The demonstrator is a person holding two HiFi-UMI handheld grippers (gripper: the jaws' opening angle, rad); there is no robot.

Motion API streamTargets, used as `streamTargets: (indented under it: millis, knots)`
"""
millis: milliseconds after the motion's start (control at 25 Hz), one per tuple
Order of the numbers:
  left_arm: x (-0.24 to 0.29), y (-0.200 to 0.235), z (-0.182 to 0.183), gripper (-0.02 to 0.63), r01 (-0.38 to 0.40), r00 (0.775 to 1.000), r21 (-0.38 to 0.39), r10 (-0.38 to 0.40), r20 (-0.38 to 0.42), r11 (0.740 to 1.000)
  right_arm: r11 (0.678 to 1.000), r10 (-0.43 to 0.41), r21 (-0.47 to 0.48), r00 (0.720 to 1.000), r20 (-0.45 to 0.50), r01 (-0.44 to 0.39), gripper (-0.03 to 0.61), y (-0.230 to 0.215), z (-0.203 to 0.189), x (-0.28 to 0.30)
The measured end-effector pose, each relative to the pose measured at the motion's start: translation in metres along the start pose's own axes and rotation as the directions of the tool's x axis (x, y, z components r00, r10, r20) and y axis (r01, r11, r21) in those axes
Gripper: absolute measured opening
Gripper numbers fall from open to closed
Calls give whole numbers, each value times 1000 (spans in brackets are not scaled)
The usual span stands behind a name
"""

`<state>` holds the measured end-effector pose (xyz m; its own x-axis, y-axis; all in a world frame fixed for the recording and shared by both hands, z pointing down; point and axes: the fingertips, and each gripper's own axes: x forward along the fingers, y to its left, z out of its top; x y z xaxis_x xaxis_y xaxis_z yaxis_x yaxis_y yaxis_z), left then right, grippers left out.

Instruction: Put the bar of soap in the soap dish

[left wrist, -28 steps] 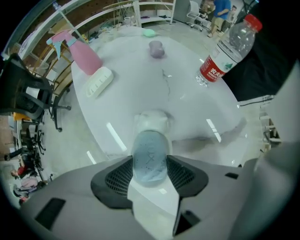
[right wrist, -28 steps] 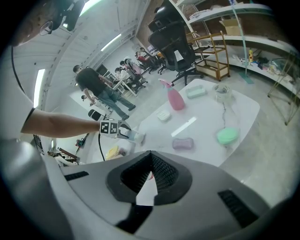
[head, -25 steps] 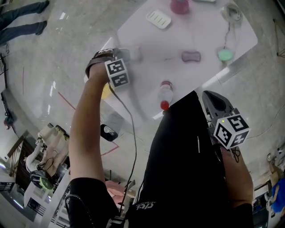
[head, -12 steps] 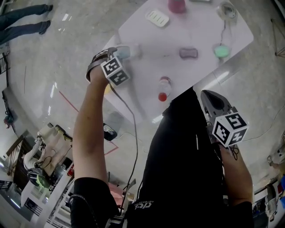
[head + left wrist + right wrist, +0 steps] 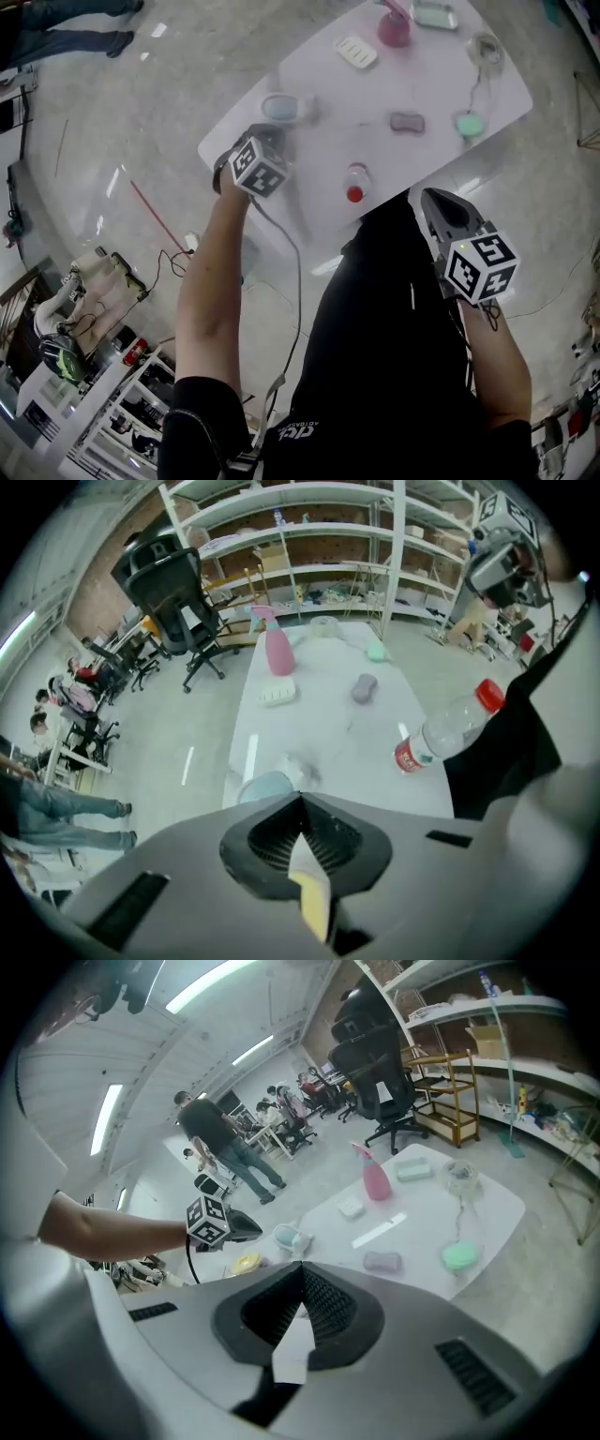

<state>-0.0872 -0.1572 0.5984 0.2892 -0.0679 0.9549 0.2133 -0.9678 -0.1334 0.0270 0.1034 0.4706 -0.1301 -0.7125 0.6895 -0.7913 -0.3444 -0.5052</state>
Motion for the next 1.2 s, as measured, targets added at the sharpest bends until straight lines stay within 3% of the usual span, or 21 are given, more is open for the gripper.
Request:
streamTargets:
  millis: [80, 200, 400, 640, 720, 800, 1000, 1200]
  knots:
    - [-16, -6, 3, 11, 9, 998, -114, -2, 60, 993, 1000, 7, -17, 1000, 0, -7, 14, 8, 2, -3]
    - [-48, -12, 14, 11, 11, 983, -284, 42, 179, 959, 999, 13, -48, 1000, -4, -14, 14, 18, 4, -7]
    - [-97, -31, 20, 11, -24, 952, -378, 136, 273, 926, 996, 18, -82, 1000, -2, -18, 14, 30, 6, -12]
    - [-151, -52, 17, 11, -15, 899, -562, 257, 354, 827, 988, 27, -153, 1000, 5, -26, 14, 57, 12, -19]
    - [-168, -56, 18, 11, -1, 872, -615, 301, 385, 789, 982, 27, -186, 1000, 3, -26, 14, 65, 14, -21]
    - [-188, -60, 24, 11, 15, 837, -637, 338, 430, 771, 976, 24, -217, 1000, 0, -23, 14, 72, 15, -27]
    - [-239, -73, 56, 11, 28, 735, -605, 394, 552, 796, 960, 33, -278, 999, 22, -26, 14, 89, 33, -44]
    - [-286, -78, 67, 11, 30, 643, -627, 465, 608, 779, 951, 93, -303, 993, 74, -66, 14, 114, 47, -49]
